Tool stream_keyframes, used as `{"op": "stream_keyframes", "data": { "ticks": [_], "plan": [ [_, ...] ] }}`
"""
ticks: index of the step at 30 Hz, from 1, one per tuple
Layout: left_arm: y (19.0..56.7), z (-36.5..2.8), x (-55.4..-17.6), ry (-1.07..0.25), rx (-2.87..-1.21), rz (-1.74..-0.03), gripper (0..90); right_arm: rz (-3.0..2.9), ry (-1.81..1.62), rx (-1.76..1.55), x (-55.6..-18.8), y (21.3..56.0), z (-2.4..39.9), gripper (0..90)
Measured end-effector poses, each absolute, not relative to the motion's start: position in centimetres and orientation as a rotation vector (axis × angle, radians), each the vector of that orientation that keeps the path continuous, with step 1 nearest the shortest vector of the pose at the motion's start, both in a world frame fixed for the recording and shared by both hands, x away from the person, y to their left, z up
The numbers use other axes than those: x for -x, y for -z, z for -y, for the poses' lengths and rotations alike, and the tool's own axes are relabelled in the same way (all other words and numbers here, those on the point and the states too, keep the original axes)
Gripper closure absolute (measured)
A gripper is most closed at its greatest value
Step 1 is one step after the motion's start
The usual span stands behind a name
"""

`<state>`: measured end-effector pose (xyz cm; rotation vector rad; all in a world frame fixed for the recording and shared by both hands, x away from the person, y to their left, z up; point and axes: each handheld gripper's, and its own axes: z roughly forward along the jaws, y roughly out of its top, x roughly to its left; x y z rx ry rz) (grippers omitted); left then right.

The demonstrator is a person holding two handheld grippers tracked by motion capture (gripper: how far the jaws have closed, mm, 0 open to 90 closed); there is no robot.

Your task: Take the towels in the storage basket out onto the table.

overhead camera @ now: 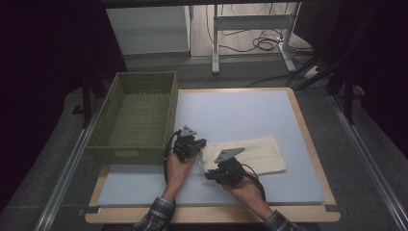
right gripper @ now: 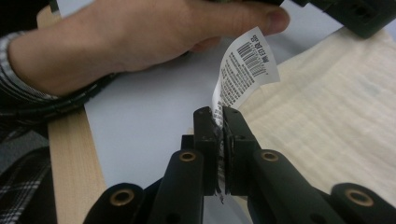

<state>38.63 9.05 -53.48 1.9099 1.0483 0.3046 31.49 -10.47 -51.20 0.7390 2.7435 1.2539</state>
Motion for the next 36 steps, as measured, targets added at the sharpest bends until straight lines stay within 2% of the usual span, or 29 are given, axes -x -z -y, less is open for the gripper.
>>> {"op": "stream_keyframes", "data": {
  "ticks": [14,23,36],
  "plan": [
    [51.4,-5.4,-39.2,-0.395,-1.943,-0.934,87.3,-2.635,-1.342,-0.858,-31.7,50.1,15.4,85.8],
    [50.8,-2.5,-40.1,-0.405,-1.978,-0.883,87.2,-2.575,-1.358,-0.909,-31.7,49.5,18.1,85.5],
    [50.6,2.9,-41.8,-0.374,-2.024,-0.787,87.2,-2.465,-1.376,-1.054,-31.6,50.3,23.3,85.3]
  ]
}}
